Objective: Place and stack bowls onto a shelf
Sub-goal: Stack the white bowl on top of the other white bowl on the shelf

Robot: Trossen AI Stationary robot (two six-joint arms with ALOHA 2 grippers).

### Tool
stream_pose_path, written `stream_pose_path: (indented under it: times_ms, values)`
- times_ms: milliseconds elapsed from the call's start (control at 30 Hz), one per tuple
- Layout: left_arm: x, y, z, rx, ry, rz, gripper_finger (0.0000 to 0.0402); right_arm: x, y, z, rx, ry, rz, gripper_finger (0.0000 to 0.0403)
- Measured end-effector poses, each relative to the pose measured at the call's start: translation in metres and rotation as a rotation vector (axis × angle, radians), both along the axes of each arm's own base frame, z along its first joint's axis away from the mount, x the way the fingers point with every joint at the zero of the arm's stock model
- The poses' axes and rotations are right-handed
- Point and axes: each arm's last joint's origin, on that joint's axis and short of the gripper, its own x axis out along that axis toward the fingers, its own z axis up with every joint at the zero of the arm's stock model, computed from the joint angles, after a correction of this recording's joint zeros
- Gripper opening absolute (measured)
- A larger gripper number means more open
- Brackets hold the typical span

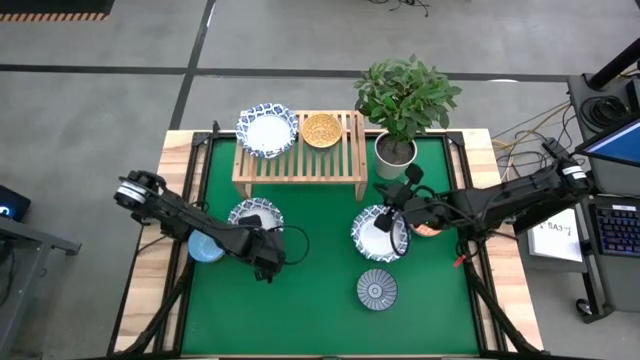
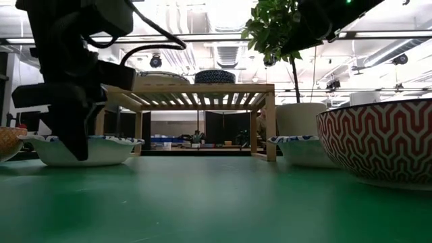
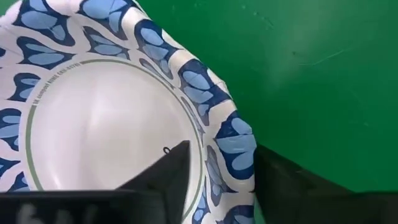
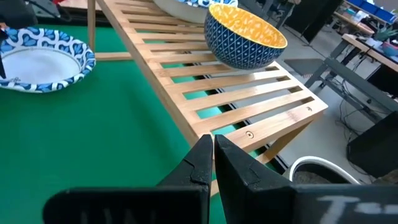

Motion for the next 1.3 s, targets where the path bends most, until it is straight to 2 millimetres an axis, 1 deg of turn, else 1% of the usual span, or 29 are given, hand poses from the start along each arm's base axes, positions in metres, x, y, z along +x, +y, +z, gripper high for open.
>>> stream_pose_path:
  times_ms: [167,233,367,467,567,700,867,1000,1167,1300]
  values:
    - [-0.001,-0.001,0.003,-0.03,0.004,-0.011,0.0033,0.003,0.001,-0.004,-0.003,0.018,0.0,0.0009]
    - [-0.003,-0.002,0.008,-0.072,-0.003,-0.019,0.0011,0.003,0.001,-0.004,-0.004,0.02,0.001,0.0009]
    - [-0.007,-0.005,0.019,-0.153,-0.023,-0.038,0.0015,0.003,0.001,-0.004,-0.004,0.022,0.001,0.0009]
    - [-0.007,-0.008,0.035,-0.209,-0.057,-0.056,0.0005,0.003,0.001,-0.004,-0.008,0.025,0.003,0.0009]
    - [-0.003,-0.011,0.061,-0.231,-0.103,-0.105,0.0003,0.003,0.001,-0.004,-0.01,0.027,0.003,0.0009]
    - [0.002,-0.015,0.103,-0.229,-0.176,-0.214,0.0001,0.003,0.001,-0.004,-0.01,0.027,0.003,0.0009]
    - [0.004,-0.013,0.155,-0.076,-0.242,-0.342,0.0001,0.003,0.001,-0.004,-0.01,0.027,0.003,0.0009]
    - [0.002,-0.008,0.191,0.091,-0.275,-0.416,0.0,0.003,0.001,-0.004,-0.009,0.027,0.003,0.0009]
    - [-0.005,0.003,0.222,0.349,-0.267,-0.453,0.0,0.003,0.001,-0.004,-0.01,0.027,0.003,0.0009]
    - [-0.007,0.014,0.239,0.545,-0.266,-0.432,0.0,0.003,0.001,-0.004,-0.01,0.027,0.003,0.0009]
